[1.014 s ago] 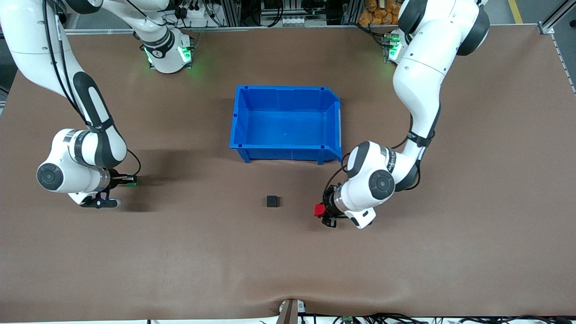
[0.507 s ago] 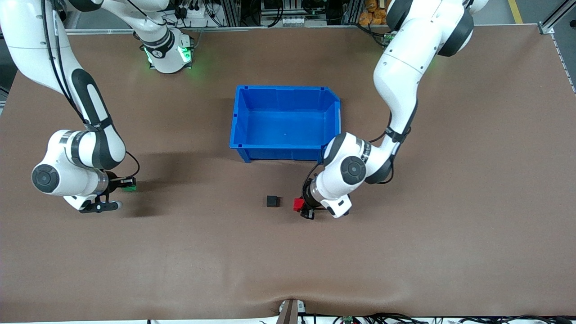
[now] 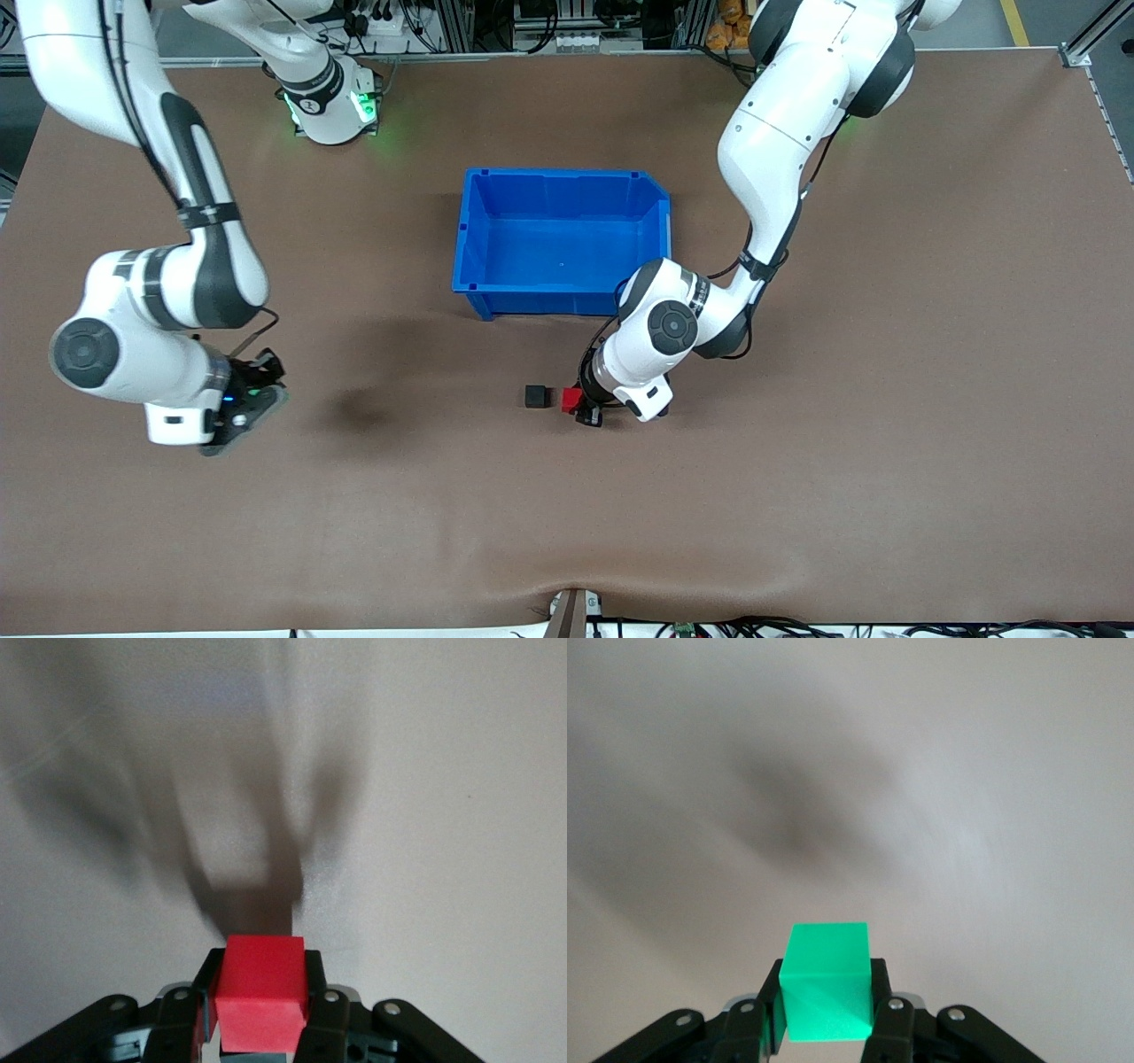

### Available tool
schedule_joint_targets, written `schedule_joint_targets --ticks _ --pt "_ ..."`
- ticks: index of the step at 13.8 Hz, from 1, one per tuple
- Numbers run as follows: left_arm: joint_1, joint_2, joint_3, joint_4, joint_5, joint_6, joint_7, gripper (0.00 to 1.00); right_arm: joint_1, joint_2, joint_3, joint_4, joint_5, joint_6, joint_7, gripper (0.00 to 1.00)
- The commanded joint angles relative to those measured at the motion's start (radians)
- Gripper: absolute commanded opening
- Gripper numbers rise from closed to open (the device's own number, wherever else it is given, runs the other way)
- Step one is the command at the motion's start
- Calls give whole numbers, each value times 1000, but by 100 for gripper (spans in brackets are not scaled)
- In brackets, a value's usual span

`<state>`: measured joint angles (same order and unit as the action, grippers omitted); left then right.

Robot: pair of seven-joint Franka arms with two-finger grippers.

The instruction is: Attach green and red cubes to black cube

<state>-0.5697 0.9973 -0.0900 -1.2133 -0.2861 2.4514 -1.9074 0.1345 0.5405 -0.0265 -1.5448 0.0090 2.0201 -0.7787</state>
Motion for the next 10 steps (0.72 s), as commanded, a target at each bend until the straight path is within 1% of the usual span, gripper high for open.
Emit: schedule_joint_targets --ticks 1,3,5,9,10 --pt "-12 30 10 46 -18 8 -18 0 69 110 25 139 11 8 -57 0" --pt "-15 33 10 47 -18 9 -18 0 105 151 54 160 8 86 -74 0" --pt "-13 34 10 49 -18 11 -18 0 149 197 54 160 6 149 -125 0" --pt "-13 43 7 52 -19 38 -34 0 155 214 54 163 3 169 -129 0" --pt "-15 56 4 66 -19 41 -39 0 148 214 54 163 3 167 -136 0"
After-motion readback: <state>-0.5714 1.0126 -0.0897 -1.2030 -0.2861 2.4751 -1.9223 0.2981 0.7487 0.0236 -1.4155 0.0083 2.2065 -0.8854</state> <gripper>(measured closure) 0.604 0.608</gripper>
